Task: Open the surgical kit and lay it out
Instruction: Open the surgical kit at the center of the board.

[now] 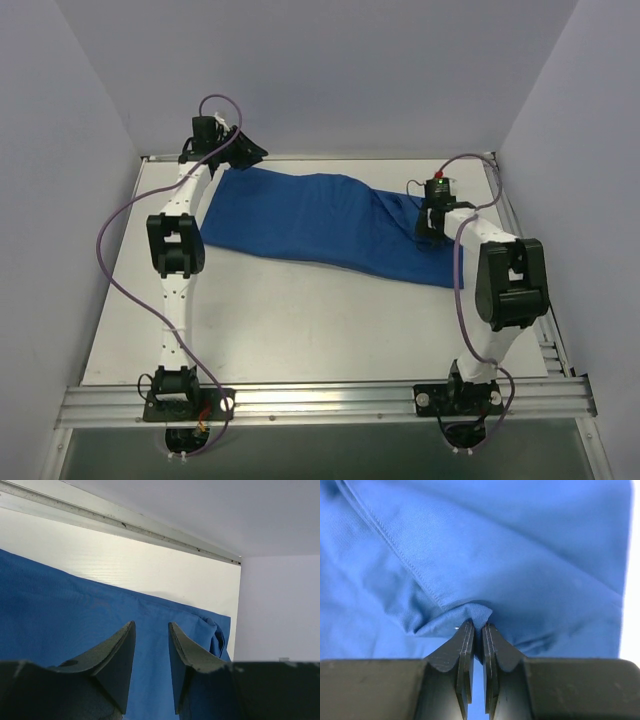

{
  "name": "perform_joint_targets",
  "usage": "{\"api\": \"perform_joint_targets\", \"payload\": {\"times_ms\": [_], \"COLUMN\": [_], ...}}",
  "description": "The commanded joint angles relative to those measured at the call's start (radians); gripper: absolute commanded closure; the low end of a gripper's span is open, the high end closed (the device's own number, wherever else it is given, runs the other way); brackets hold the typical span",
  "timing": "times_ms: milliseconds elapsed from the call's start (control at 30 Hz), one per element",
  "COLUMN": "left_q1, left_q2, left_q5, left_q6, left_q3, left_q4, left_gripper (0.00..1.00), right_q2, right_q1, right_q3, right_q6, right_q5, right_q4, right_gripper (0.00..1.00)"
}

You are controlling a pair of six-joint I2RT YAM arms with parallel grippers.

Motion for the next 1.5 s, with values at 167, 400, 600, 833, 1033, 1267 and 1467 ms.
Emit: {"api": "perform_joint_targets", "payload": {"times_ms": [167, 400, 600, 833, 1033, 1267, 1467], "left_q1": [0.01, 0.01, 0.013, 0.012, 0.012, 0.012, 0.012], "left_q2": [0.034, 0.042, 0.042, 0.037, 0.034, 0.036, 0.036], "left_q5": [0.013, 0.02, 0.022, 0.022, 0.023, 0.027, 0.028], "left_q6": [0.005, 0.005, 0.002, -0.003, 0.003, 0.005, 0.003], "left_q3": [0.033, 0.044, 0.032, 0.019, 0.01, 0.007, 0.007], "left_q4": [0.025, 0.02, 0.028, 0.04, 0.042, 0.043, 0.048], "left_gripper": [0.59, 0.59, 0.59, 0.59, 0.59, 0.59, 0.59], "right_q2": [0.135, 0.293, 0.353, 0.427, 0.401, 0.363, 0.31], "right_q1": [-0.115, -0.154, -0.171, -0.195, -0.195, -0.198, -0.198], "right_q3": [0.172, 0.344, 0.459, 0.556, 0.527, 0.492, 0.441], "right_q6": [0.019, -0.015, -0.052, -0.103, -0.133, -0.147, -0.13], "right_q5": [0.018, 0.064, 0.134, 0.105, 0.058, -0.029, -0.071], "right_q4": [0.001, -0.002, -0.011, -0.03, 0.002, 0.025, 0.058], "right_gripper": [0.99, 0.92, 0.87, 0.61, 0.49, 0.5, 0.5]}}
